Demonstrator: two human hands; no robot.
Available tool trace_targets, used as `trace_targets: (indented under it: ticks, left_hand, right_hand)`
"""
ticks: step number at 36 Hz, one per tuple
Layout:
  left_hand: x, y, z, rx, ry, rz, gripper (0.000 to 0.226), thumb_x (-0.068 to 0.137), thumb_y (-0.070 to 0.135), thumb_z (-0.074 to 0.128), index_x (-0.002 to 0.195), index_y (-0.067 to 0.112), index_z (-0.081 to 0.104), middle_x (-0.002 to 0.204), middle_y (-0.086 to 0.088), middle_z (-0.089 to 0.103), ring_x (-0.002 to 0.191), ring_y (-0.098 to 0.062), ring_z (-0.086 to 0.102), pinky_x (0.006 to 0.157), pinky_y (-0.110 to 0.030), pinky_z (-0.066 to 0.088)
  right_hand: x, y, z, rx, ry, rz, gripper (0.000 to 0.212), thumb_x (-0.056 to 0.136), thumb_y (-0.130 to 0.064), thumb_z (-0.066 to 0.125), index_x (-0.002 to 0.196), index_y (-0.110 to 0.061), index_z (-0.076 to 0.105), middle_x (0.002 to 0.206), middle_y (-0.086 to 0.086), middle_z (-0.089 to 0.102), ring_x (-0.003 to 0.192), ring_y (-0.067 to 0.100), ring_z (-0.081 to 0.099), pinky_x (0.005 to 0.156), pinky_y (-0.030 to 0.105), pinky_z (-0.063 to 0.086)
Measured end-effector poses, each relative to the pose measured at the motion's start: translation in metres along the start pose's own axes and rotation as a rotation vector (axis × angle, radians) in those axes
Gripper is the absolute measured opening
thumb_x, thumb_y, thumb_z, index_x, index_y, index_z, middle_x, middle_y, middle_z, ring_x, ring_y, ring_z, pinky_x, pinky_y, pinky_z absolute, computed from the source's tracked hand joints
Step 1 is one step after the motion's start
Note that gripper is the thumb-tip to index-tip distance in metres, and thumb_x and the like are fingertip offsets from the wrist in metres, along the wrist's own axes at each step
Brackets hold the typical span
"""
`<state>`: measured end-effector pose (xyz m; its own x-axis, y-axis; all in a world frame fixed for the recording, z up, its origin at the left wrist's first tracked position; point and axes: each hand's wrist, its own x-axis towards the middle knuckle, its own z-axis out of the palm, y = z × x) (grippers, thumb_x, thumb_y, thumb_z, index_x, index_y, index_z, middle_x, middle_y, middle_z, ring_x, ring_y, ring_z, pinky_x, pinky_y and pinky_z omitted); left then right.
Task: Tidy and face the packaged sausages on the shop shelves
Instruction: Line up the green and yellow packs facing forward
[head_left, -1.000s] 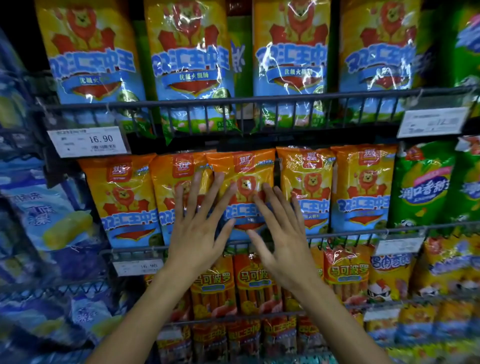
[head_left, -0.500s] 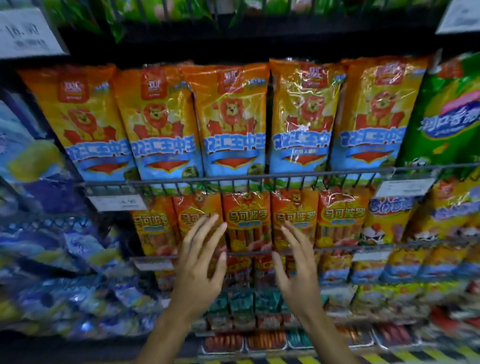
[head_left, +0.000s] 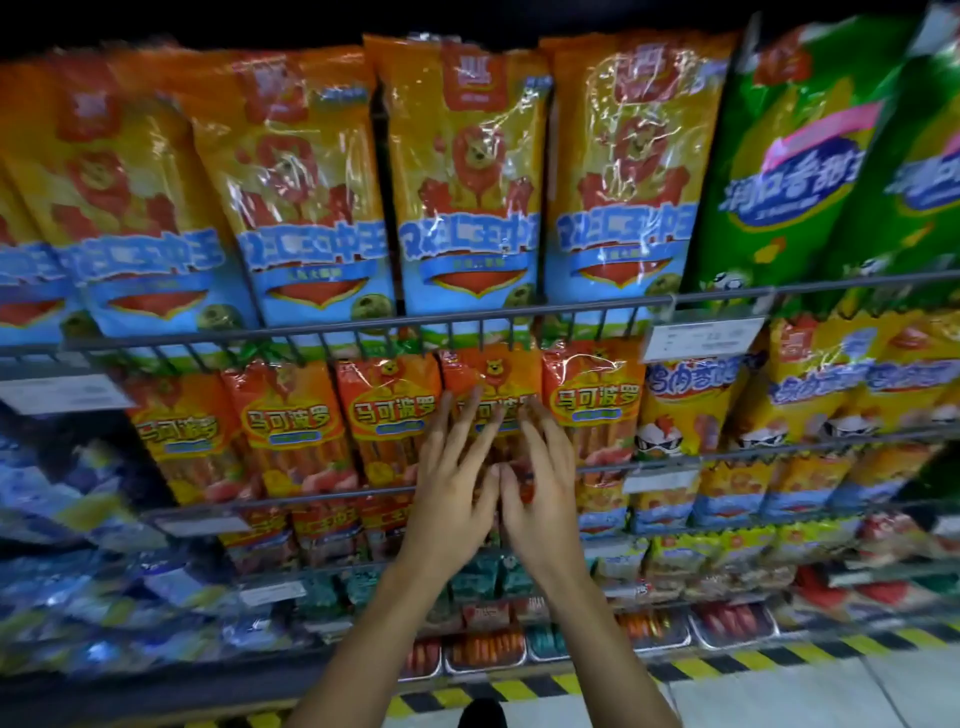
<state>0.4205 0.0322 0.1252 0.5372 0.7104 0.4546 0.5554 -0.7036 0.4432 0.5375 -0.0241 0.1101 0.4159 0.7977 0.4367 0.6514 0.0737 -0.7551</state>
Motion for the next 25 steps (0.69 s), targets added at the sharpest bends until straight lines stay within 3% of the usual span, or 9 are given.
trace_targets:
  ticks: [2,6,11,21,25]
  left_hand:
    - [0.003,0.003,0.008,0.058,0.02,0.013,0.062,0.106,0.028,0.054,0.161,0.031,0.027,0.173,0.006,0.004,0.159,-0.028,-0.006,0.126,-0.06,0.013]
    - [0.013,0.014,0.023,0.143,0.048,-0.008,0.062,0.106,0.034,0.053,0.161,0.033,0.027,0.173,-0.001,0.001,0.158,-0.039,-0.01,0.122,-0.07,0.008]
    - [0.021,0.02,0.037,0.227,0.085,-0.047,0.072,0.101,0.033,0.063,0.162,0.033,0.025,0.173,-0.006,0.001,0.156,-0.045,-0.008,0.119,-0.075,0.007]
    - [0.025,0.021,0.036,0.228,0.157,0.015,0.07,0.097,0.024,0.068,0.159,0.027,0.036,0.172,-0.006,0.013,0.158,-0.042,-0.003,0.121,-0.07,0.011]
    - [0.03,0.029,0.036,0.222,0.157,0.02,0.07,0.098,0.025,0.066,0.16,0.024,0.033,0.172,-0.004,0.012,0.158,-0.042,-0.004,0.124,-0.065,0.012]
  right_hand:
    - [0.002,0.009,-0.008,-0.019,0.065,0.003,0.053,0.103,-0.021,0.059,0.154,-0.018,0.042,0.166,-0.005,0.025,0.156,0.017,0.018,0.126,0.027,0.012]
    - [0.011,0.034,-0.027,-0.13,0.178,0.047,0.059,0.1,-0.032,0.059,0.155,-0.022,0.04,0.17,-0.001,0.016,0.159,0.025,0.002,0.127,0.043,0.007]
    - [0.022,0.055,-0.046,-0.233,0.09,-0.053,0.067,0.103,-0.035,0.061,0.161,-0.026,0.028,0.173,0.002,0.005,0.159,0.031,-0.008,0.126,0.058,0.011]
    - [0.027,0.051,-0.057,-0.204,0.111,-0.076,0.065,0.102,-0.033,0.062,0.159,-0.025,0.033,0.172,0.0,0.009,0.159,0.027,-0.003,0.126,0.058,0.016]
    - [0.035,0.041,-0.055,-0.223,0.058,-0.225,0.061,0.102,-0.025,0.061,0.158,-0.022,0.037,0.171,-0.001,0.014,0.159,0.026,0.002,0.126,0.056,0.017]
